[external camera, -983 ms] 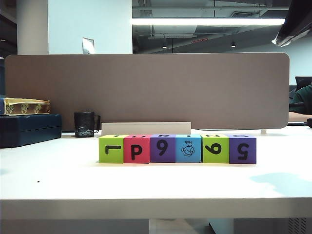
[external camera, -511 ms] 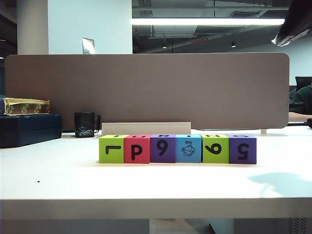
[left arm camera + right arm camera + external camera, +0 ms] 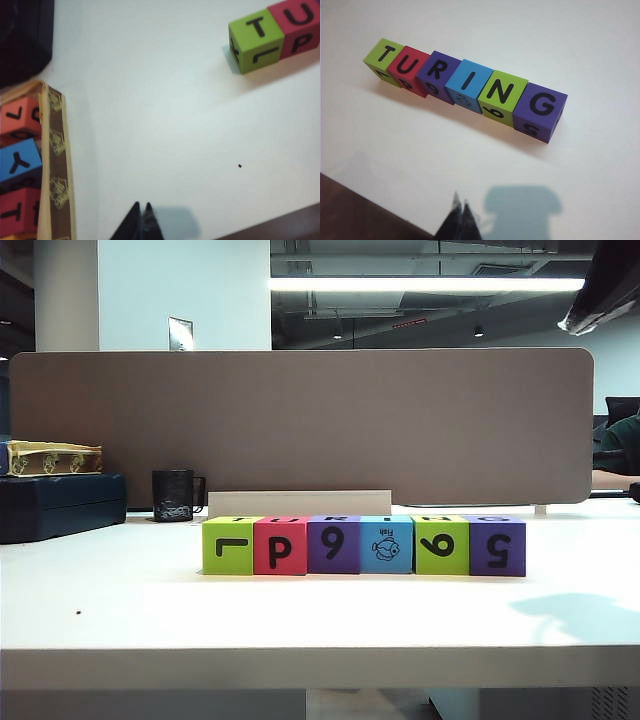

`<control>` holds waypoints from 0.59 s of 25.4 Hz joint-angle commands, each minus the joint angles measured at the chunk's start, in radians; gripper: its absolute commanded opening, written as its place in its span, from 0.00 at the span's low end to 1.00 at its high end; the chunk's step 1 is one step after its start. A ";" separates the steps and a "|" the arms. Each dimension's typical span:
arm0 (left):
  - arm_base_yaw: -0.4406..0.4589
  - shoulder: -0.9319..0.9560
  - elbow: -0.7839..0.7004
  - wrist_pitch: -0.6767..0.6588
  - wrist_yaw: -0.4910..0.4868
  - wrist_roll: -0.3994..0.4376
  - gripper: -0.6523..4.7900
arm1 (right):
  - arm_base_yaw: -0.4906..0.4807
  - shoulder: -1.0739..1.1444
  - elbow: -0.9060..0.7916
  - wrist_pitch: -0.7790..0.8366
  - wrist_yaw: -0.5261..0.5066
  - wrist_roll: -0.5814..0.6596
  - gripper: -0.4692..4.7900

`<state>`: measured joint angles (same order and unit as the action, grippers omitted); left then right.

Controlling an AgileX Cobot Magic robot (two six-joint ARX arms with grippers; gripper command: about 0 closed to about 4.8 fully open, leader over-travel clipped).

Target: Select the appropriate blocks from the scattered letter blocks on the table and arrange them in a row to spell out "TURING".

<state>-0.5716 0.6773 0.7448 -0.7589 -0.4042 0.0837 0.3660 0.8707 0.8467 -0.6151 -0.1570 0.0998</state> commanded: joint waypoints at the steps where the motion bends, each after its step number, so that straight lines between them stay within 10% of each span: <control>1: 0.000 -0.003 -0.002 0.050 -0.003 -0.035 0.11 | 0.001 -0.003 0.005 0.014 0.002 0.001 0.09; 15: -0.001 -0.003 -0.002 0.064 0.000 -0.035 0.11 | 0.001 -0.003 0.005 0.014 0.002 0.001 0.09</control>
<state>-0.5716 0.6762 0.7410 -0.7063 -0.4042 0.0517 0.3660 0.8707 0.8467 -0.6155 -0.1566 0.0998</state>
